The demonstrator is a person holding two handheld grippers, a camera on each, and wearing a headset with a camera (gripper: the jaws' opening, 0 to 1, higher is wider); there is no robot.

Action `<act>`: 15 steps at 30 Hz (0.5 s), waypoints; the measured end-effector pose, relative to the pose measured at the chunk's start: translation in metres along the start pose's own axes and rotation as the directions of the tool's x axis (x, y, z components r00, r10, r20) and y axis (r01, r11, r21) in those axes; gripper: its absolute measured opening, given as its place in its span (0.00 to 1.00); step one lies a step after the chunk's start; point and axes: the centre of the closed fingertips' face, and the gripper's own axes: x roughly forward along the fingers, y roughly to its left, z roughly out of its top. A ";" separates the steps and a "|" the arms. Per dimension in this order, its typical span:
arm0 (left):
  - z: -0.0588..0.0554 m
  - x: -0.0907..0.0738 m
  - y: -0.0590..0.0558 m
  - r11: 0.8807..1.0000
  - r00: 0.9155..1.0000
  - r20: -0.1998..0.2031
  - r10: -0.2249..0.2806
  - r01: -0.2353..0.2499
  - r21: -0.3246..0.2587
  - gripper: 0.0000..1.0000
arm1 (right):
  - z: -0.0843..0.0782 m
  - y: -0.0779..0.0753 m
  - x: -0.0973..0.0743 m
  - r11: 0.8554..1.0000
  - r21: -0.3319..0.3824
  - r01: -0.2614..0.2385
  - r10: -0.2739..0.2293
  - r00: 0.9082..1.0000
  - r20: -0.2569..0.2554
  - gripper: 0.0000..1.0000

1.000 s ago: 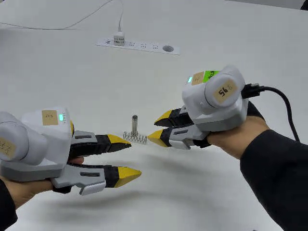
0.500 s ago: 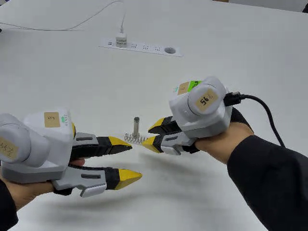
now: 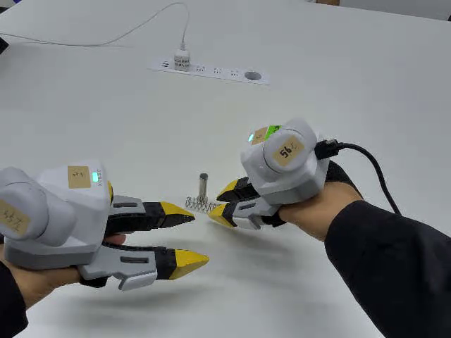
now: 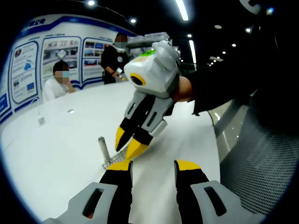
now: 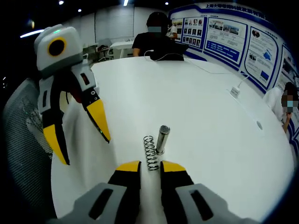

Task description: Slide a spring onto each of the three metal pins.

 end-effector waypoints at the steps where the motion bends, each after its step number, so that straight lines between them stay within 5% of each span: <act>1: 0.000 0.000 0.000 1.000 1.000 -0.001 0.000 0.000 0.000 0.36 | 0.000 0.000 0.001 1.000 -0.001 0.000 0.000 1.000 -0.001 0.17; 15: -0.002 -0.003 0.002 1.000 1.000 -0.003 0.009 -0.009 -0.004 0.36 | -0.003 -0.001 0.008 1.000 0.005 -0.007 0.008 1.000 -0.022 0.15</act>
